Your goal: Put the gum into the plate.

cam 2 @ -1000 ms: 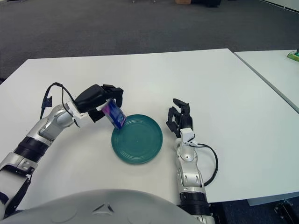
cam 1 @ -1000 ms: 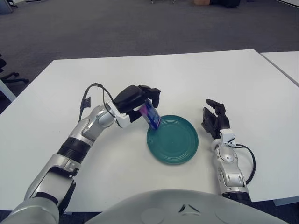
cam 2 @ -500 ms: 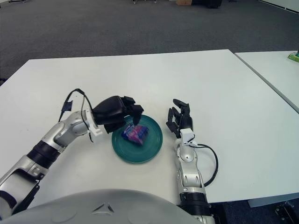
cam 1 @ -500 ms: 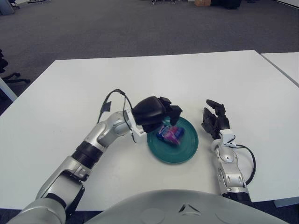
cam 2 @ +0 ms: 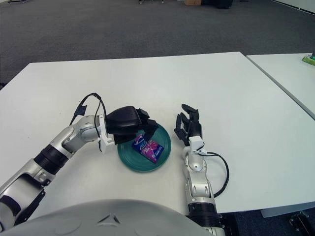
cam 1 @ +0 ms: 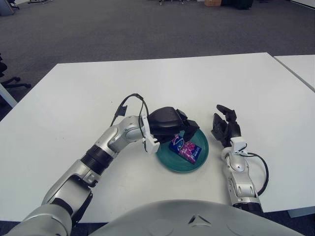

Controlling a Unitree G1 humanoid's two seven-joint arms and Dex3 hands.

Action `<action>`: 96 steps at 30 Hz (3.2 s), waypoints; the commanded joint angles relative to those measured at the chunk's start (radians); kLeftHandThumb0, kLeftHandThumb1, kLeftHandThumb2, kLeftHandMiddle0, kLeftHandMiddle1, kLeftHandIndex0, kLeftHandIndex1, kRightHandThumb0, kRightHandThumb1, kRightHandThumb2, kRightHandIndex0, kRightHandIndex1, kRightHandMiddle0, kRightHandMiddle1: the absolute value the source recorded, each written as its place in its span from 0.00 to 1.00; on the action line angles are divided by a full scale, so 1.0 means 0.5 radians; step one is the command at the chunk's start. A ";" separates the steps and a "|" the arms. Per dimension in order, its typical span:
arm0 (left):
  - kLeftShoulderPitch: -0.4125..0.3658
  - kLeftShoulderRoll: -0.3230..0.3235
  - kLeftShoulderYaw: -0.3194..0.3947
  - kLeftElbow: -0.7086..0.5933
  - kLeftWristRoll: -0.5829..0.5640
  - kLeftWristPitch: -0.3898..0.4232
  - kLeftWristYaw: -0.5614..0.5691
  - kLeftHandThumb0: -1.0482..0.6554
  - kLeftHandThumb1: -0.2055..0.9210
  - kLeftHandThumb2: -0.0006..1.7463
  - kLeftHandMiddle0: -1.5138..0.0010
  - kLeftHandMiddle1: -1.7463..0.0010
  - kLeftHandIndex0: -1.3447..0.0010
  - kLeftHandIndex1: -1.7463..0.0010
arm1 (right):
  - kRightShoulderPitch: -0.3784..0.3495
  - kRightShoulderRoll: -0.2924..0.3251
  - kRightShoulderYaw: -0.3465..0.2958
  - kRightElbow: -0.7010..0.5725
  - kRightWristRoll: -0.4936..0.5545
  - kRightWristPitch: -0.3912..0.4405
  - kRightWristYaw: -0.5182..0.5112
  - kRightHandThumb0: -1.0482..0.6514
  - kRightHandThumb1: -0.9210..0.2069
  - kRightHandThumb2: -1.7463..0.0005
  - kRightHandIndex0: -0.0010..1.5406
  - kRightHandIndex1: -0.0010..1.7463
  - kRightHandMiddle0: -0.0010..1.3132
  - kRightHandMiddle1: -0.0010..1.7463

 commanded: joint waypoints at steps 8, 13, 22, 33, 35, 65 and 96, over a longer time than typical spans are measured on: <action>-0.049 -0.031 0.011 0.035 0.013 0.081 -0.053 0.62 0.31 0.85 0.51 0.06 0.58 0.00 | 0.133 0.018 0.008 0.178 -0.026 0.138 -0.019 0.25 0.00 0.57 0.31 0.01 0.00 0.47; -0.036 -0.054 0.054 0.068 0.019 0.094 0.029 0.61 0.40 0.79 0.56 0.01 0.66 0.03 | 0.131 0.010 0.004 0.185 -0.036 0.137 -0.027 0.23 0.00 0.57 0.28 0.00 0.00 0.47; -0.026 -0.024 0.144 -0.021 0.095 0.239 0.063 0.20 0.96 0.26 0.85 0.37 0.95 0.21 | 0.135 -0.034 0.027 0.207 -0.061 0.075 0.003 0.21 0.00 0.57 0.30 0.01 0.00 0.50; 0.103 -0.523 0.676 0.281 -0.933 0.945 0.088 0.01 1.00 0.37 0.92 0.91 1.00 0.72 | 0.092 0.016 -0.004 0.251 0.036 0.045 0.040 0.25 0.00 0.59 0.34 0.03 0.00 0.52; 0.136 -0.645 0.748 0.282 -1.092 1.038 0.136 0.01 1.00 0.42 0.93 0.94 1.00 0.76 | 0.091 0.014 -0.001 0.249 0.021 0.051 0.029 0.25 0.00 0.58 0.33 0.03 0.00 0.51; 0.829 -0.823 0.960 0.062 -1.317 1.223 0.383 0.00 1.00 0.54 0.99 1.00 1.00 0.92 | 0.106 -0.005 -0.030 0.117 -0.020 0.184 0.000 0.27 0.00 0.57 0.34 0.03 0.00 0.49; 1.250 -0.714 1.056 0.473 -1.179 0.262 0.560 0.12 1.00 0.50 0.68 0.91 0.94 0.42 | 0.173 -0.057 -0.086 0.111 0.045 0.089 0.107 0.28 0.00 0.58 0.38 0.06 0.01 0.52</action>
